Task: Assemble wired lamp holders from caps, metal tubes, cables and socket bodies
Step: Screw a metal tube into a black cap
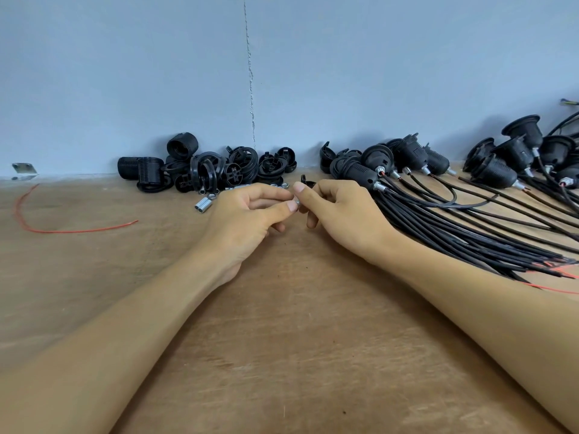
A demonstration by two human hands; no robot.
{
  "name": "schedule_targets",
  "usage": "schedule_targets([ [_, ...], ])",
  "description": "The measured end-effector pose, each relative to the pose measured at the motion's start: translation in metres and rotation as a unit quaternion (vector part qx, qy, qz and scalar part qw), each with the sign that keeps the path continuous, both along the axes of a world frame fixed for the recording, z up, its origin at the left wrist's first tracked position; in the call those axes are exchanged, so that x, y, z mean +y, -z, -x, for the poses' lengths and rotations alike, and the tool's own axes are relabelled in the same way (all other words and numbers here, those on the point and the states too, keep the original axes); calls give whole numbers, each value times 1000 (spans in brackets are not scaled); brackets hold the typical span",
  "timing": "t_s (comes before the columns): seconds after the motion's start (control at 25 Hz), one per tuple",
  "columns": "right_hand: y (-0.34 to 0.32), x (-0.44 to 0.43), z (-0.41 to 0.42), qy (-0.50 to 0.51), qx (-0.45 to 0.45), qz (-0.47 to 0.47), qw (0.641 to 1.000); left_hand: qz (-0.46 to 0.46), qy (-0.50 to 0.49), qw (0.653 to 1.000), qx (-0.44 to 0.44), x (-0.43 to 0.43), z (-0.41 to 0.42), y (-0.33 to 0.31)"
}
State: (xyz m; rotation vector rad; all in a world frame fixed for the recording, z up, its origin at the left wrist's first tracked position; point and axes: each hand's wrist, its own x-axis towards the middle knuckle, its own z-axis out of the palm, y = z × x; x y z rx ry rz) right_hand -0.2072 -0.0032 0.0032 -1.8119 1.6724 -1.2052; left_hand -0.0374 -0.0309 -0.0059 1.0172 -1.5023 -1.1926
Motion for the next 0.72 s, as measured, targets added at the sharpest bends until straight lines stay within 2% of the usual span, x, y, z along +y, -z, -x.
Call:
schedule_targets([
  [0.32,-2,0,-3,-70,-121,-17,990,-3,-12,1000,23,-3,-1,1],
  [0.52,-1,0,-1,-36,-52,-14,998,-2,-16,999,29,-4,-3,1],
  [0.64,-3,0,0,-55,-100,-14,993,-4,-18,999,30,-4,-3,1],
  [0.72,-2,-1,1,-64,-92,-3,994,-4,-23,999,34,-4,-4,1],
])
